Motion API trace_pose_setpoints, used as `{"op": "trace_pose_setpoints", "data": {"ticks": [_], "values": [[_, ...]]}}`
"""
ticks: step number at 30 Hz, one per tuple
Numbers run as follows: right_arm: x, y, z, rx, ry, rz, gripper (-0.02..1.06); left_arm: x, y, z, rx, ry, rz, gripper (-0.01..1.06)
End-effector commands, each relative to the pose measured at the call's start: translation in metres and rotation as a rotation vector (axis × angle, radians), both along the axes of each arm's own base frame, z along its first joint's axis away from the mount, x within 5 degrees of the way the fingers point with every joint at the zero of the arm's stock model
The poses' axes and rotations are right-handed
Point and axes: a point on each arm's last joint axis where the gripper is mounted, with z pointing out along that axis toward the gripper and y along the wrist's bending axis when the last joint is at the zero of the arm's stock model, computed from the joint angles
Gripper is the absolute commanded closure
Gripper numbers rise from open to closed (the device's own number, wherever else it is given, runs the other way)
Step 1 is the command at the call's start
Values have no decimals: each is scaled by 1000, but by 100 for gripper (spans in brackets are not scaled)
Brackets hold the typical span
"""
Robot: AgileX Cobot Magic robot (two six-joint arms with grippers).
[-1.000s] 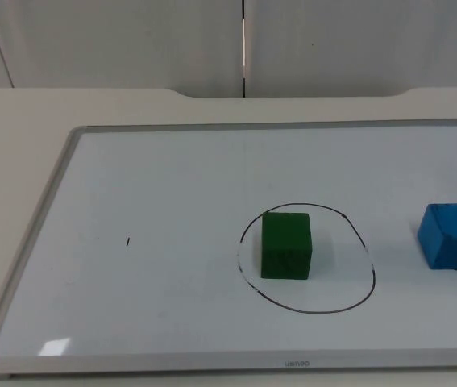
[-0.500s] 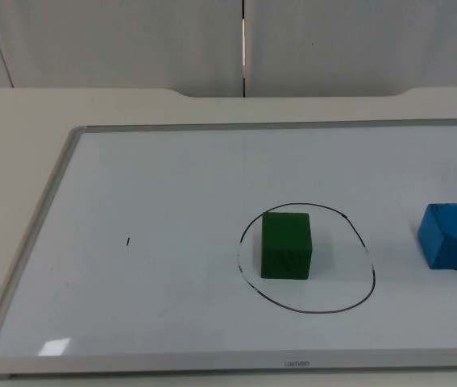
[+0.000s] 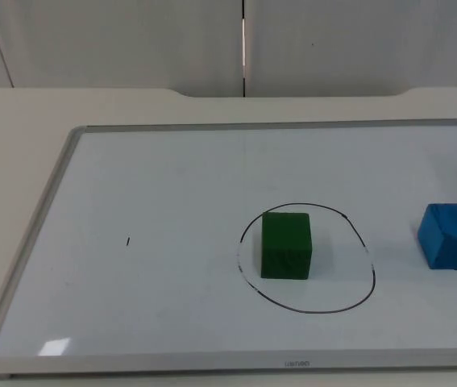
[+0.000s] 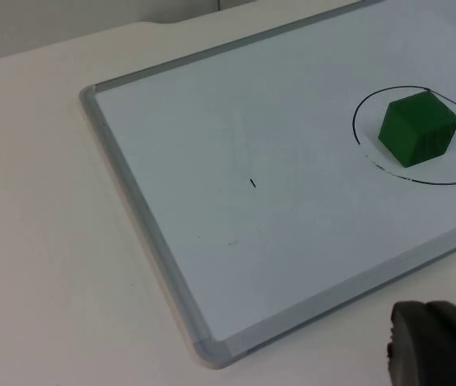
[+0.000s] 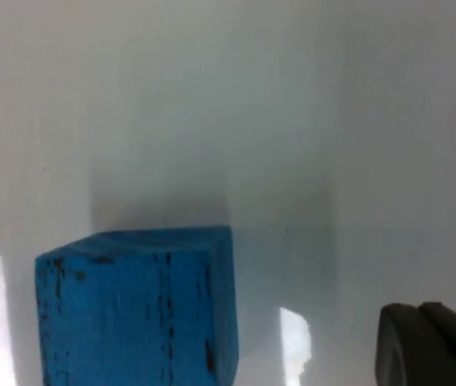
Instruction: Push the two cubes into the marked area.
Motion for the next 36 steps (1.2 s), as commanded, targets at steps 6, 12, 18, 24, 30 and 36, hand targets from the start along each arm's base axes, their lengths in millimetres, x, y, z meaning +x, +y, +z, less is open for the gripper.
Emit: {"op": "trace_pose_setpoints", "data": {"ticks": [6, 12, 18, 24, 30, 36], "values": [[5, 14, -14, 1, 21, 37, 105, 1, 0, -1, -6, -8, 10, 105], [8, 21, -23, 4, 11, 48, 105, 1, 0, -1, -6, -8, 10, 105], [9, 21, -23, -1, 0, 53, 105, 1, 0, -1, -6, -8, 10, 105], [9, 21, -35, -4, 33, 53, 105, 1, 0, -1, -6, -8, 10, 105], [9, 21, -38, -3, 40, 51, 105, 1, 0, -1, -6, -8, 10, 105], [10, 22, -37, 27, 34, 15, 105, 1, 0, -1, -6, -8, 10, 105]]}}
